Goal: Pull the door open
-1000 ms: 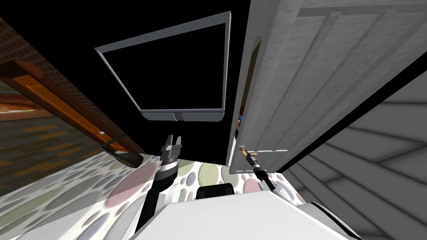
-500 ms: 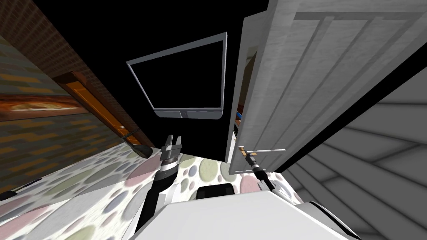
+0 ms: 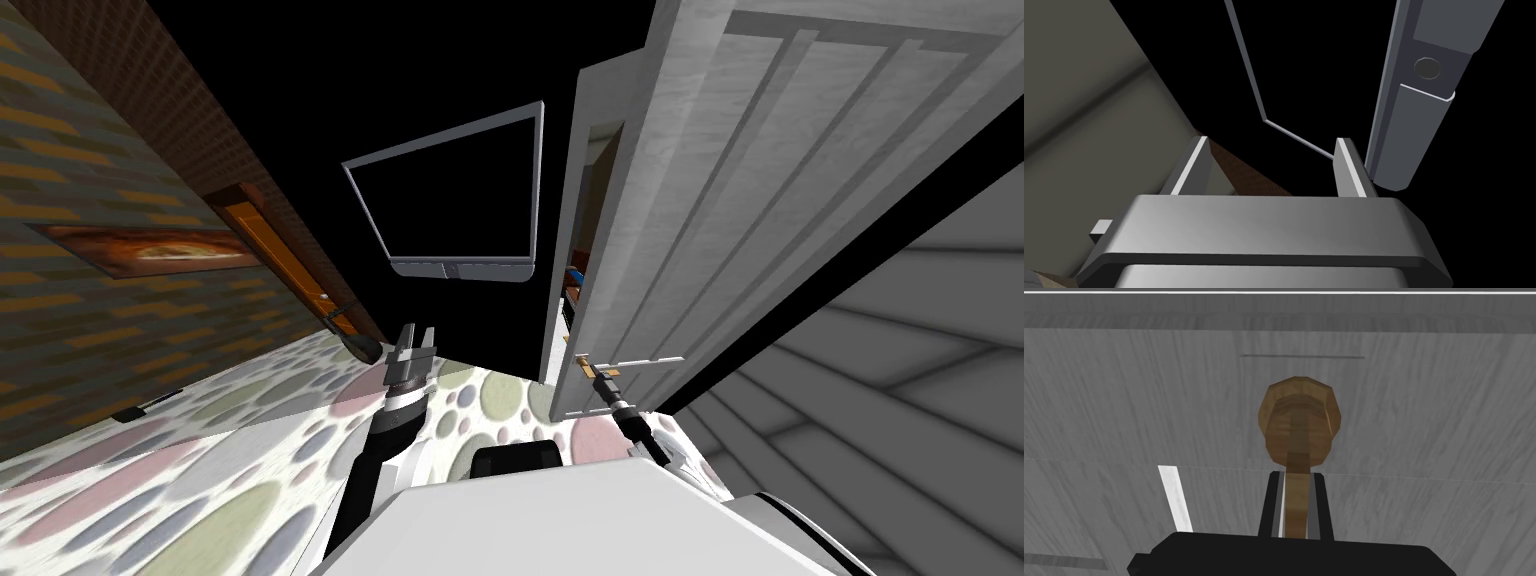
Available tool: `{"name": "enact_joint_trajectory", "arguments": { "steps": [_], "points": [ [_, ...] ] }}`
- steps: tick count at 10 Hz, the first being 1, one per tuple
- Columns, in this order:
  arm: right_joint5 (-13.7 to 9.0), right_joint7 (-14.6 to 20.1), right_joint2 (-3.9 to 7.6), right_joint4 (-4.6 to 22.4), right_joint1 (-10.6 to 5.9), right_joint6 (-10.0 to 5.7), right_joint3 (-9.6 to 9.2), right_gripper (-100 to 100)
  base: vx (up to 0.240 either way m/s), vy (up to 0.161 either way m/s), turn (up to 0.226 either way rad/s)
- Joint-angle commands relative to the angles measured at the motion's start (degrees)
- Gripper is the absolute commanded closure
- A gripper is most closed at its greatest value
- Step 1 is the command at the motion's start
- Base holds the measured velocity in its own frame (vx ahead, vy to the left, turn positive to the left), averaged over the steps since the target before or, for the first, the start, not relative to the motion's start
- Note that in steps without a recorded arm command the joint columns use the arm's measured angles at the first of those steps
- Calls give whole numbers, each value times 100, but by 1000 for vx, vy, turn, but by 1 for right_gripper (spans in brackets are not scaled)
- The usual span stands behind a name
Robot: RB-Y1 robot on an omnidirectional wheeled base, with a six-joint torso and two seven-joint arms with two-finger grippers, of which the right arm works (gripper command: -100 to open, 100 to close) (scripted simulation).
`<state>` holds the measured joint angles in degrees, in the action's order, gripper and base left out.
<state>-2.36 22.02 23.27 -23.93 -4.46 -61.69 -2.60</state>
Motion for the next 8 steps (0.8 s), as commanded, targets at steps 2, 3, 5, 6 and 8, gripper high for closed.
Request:
{"name": "enact_joint_trajectory", "arguments": {
  "steps": [2,3,5,6,8],
  "points": [
    [45,103,67,-7,117,-171,-79,100,-151,-57,97],
    [81,201,147,10,213,-335,-142,100,-156,-37,134],
    [81,201,147,10,213,-335,-142,100,-87,-36,30],
    [122,311,237,29,322,-519,-214,100,-110,-49,135],
    [146,378,292,41,388,-632,-257,100,-148,-61,99]
  ]
}}
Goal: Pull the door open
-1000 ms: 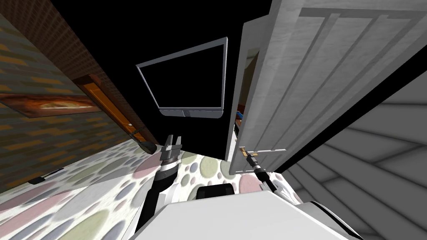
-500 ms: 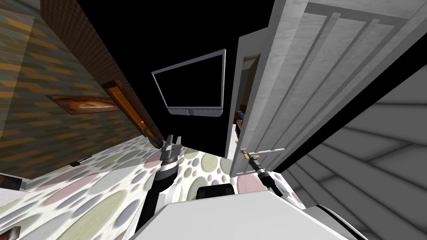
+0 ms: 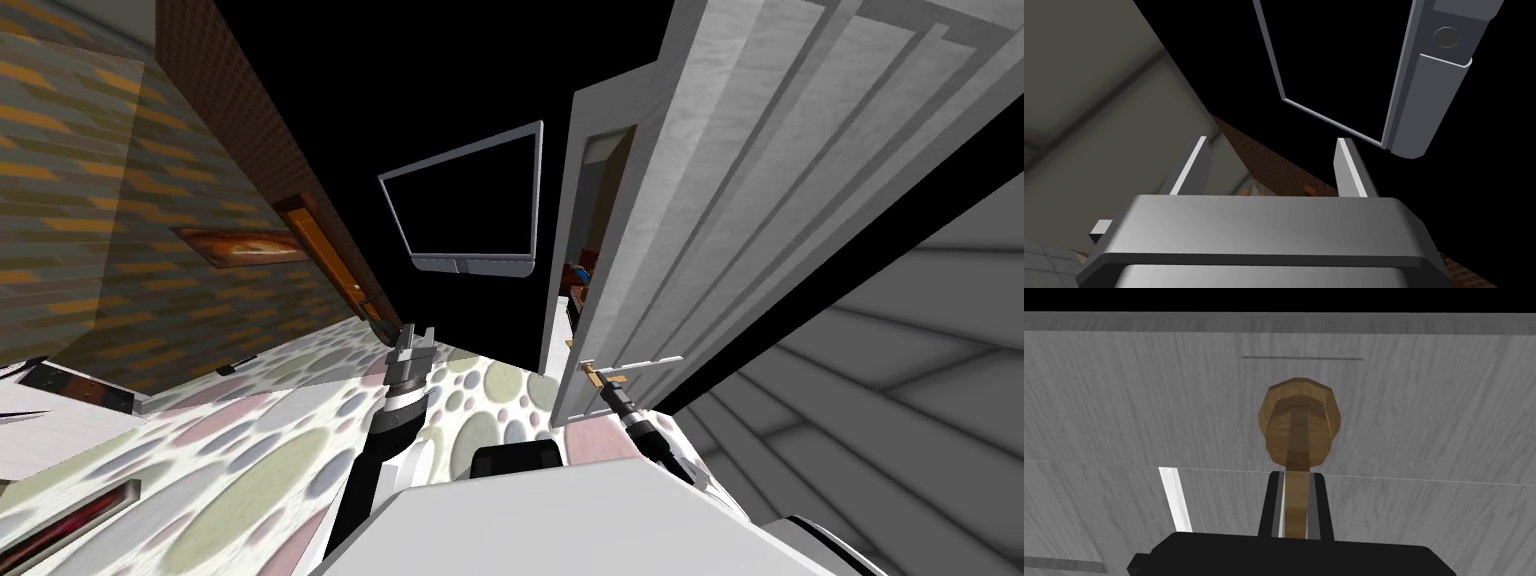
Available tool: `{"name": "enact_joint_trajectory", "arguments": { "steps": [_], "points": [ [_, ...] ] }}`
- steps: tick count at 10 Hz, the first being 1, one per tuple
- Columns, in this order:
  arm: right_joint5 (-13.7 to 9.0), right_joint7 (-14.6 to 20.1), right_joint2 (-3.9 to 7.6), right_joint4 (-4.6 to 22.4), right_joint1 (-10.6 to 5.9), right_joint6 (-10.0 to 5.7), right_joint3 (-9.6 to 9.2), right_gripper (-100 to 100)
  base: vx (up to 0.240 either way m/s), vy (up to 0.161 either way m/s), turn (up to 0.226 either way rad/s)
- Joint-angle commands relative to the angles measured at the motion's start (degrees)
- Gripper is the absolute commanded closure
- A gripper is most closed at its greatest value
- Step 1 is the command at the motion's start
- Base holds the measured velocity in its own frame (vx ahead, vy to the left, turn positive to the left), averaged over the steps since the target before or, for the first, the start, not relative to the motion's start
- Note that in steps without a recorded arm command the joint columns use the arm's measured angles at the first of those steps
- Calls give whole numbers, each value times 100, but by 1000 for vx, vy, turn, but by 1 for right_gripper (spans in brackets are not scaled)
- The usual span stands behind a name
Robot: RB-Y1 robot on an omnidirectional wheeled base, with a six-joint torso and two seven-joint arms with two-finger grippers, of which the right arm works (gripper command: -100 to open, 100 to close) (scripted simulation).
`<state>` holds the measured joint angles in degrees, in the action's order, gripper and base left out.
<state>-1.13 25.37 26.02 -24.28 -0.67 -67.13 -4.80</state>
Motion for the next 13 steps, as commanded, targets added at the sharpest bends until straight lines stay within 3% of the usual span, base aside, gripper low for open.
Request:
{"name": "enact_joint_trajectory", "arguments": {
  "steps": [1,5,7,8,11,13],
  "points": [
    [0,0,0,0,0,0,0,100,-89,-31,23],
    [10,99,101,145,216,-388,-49,100,-188,-83,204],
    [10,99,101,145,216,-388,-49,100,-111,-49,28],
    [11,131,138,200,289,-529,-63,100,-109,-42,170],
    [13,180,193,282,397,-740,-85,100,-177,-76,191],
    [13,180,193,479,397,-740,-85,100,-88,-38,18]
  ]
}}
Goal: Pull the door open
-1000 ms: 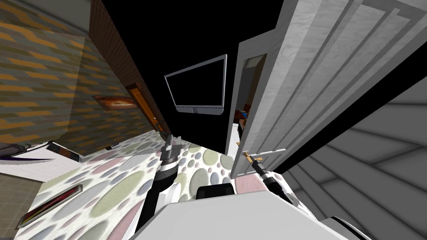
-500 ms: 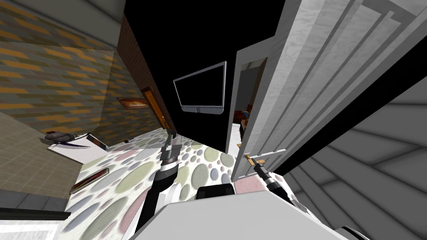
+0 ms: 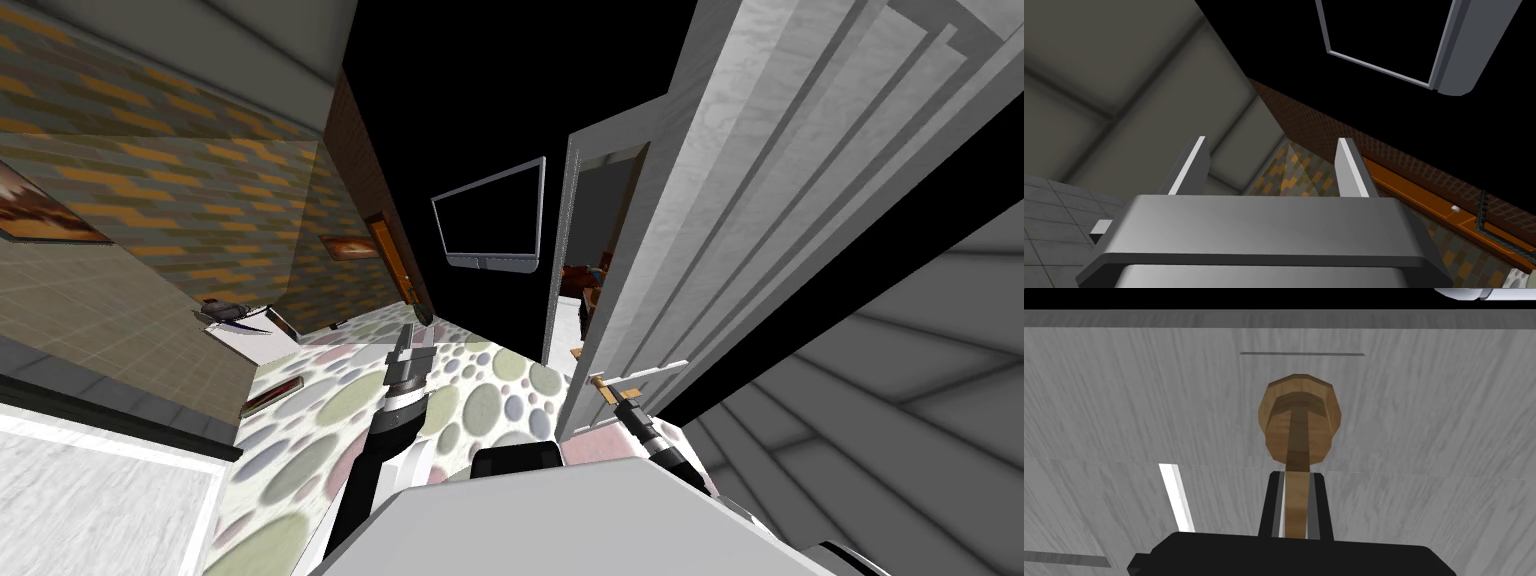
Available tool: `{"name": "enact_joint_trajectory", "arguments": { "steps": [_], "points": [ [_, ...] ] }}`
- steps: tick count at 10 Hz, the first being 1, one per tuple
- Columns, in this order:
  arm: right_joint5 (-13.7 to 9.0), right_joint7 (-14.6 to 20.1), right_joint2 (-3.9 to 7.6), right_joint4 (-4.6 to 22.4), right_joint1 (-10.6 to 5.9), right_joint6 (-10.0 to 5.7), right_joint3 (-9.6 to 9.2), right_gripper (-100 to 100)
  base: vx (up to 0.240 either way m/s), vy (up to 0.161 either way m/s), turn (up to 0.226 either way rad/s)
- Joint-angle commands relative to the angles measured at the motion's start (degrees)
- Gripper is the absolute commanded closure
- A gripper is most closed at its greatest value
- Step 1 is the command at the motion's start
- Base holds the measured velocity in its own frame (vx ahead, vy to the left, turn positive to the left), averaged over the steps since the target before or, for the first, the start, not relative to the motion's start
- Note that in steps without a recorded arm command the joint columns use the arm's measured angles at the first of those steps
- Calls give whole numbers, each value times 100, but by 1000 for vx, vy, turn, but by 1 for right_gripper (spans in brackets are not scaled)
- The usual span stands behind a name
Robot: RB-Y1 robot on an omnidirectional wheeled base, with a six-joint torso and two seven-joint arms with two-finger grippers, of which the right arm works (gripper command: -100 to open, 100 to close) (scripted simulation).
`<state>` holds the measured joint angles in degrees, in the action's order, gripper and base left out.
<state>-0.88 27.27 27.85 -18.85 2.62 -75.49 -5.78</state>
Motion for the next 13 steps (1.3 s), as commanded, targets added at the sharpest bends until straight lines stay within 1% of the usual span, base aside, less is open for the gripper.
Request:
{"name": "enact_joint_trajectory", "arguments": {
  "steps": [1,2,3,4,5,6,8,9,12,13],
  "points": [
    [-11,-11,11,-261,68,96,14,100,-7,20,-49],
    [-10,18,45,-210,134,-34,1,100,-106,-35,176],
    [-10,22,49,-204,142,-49,-1,100,-150,-63,180],
    [-19,18,60,-291,161,49,13,100,-52,-26,38],
    [70,12,1,-294,45,125,2,100,-159,-57,53],
    [70,12,1,-294,45,125,2,100,-167,-61,50],
    [70,12,1,-294,45,125,2,100,-56,-5,-14],
    [175,4,-66,-303,-90,229,-6,100,-156,-47,34],
    [329,-9,-164,-315,-288,384,-19,100,-232,-92,57],
    [329,-9,-164,-315,-288,384,-19,100,-161,-61,25]
  ]
}}
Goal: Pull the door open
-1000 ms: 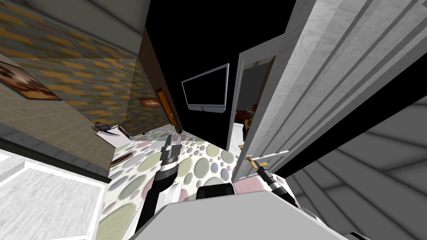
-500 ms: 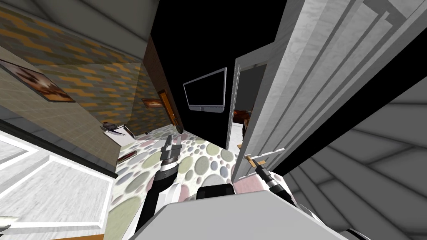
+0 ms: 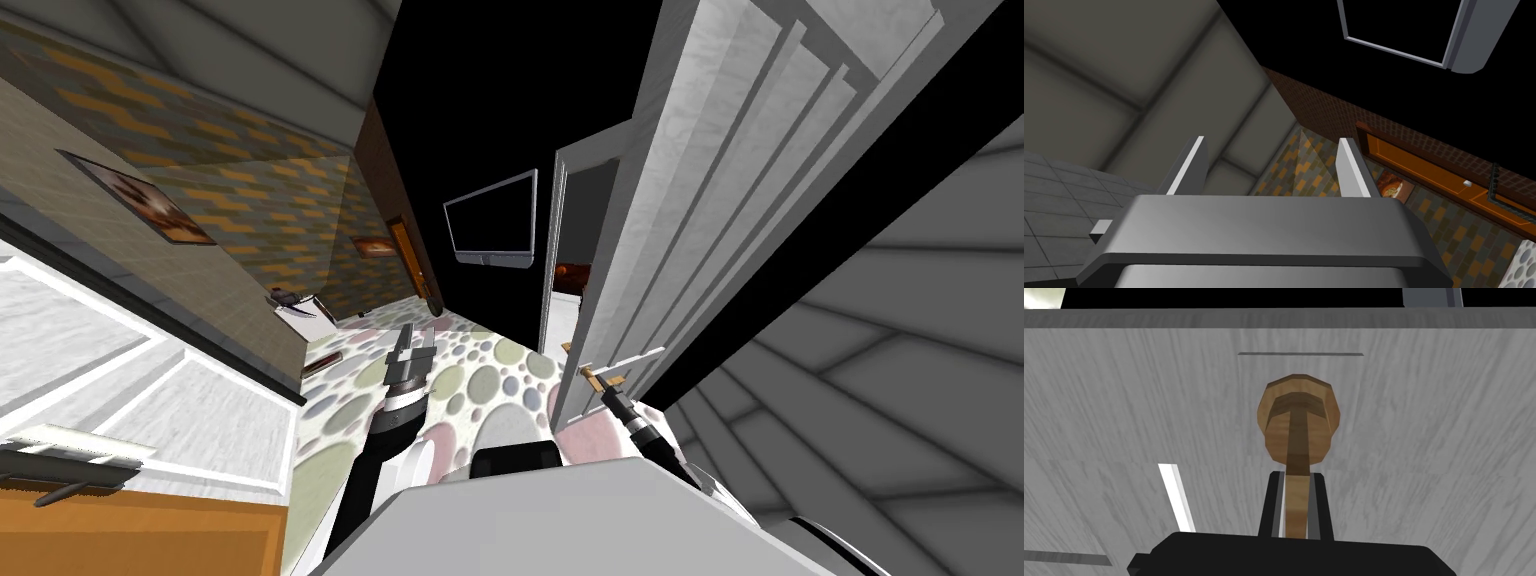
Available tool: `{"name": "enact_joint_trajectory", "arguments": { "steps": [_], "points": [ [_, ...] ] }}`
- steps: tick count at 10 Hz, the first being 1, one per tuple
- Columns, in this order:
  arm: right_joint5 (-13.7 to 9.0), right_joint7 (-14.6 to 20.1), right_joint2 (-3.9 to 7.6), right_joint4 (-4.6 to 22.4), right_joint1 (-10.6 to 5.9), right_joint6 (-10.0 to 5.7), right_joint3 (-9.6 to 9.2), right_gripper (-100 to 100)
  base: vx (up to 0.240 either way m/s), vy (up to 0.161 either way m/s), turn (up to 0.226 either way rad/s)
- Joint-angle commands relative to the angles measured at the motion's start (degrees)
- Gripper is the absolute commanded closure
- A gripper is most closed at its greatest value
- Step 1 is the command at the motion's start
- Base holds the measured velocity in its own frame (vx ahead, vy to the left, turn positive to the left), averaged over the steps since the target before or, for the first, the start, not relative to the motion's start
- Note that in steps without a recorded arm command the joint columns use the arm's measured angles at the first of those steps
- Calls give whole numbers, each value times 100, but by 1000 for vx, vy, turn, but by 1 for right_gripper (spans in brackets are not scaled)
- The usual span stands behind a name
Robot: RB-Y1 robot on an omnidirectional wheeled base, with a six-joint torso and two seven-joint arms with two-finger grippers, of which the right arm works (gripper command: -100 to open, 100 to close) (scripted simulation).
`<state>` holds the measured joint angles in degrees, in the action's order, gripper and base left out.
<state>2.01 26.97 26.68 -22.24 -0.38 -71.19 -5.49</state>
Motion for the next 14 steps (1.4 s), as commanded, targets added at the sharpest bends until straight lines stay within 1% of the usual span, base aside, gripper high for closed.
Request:
{"name": "enact_joint_trajectory", "arguments": {
  "steps": [1,2,3,4,6,7,9,10,11,12,13,14],
  "points": [
    [151,12,-117,16,-131,64,-57,100,-201,-85,3],
    [151,12,-117,61,-131,64,-57,100,-178,-76,49],
    [260,3,-187,7,-271,174,-65,100,-226,-101,57],
    [260,3,-187,7,-271,174,-65,100,-179,-73,63],
    [260,3,-187,-14,-271,174,-65,100,-25,-16,-22],
    [260,3,-187,-135,-271,174,-65,100,14,5,-15],
    [260,3,-187,7,-271,174,-65,100,18,1,8],
    [260,3,-187,-23,-271,174,-65,100,13,2,6],
    [260,3,-187,-120,-271,174,-65,100,0,0,0],
    [260,3,-187,7,-271,174,-65,100,0,0,0],
    [220,12,-81,-384,-127,341,-135,100,-106,-59,-9],
    [223,11,-69,-469,-96,346,-232,100,-187,-75,1]
  ]
}}
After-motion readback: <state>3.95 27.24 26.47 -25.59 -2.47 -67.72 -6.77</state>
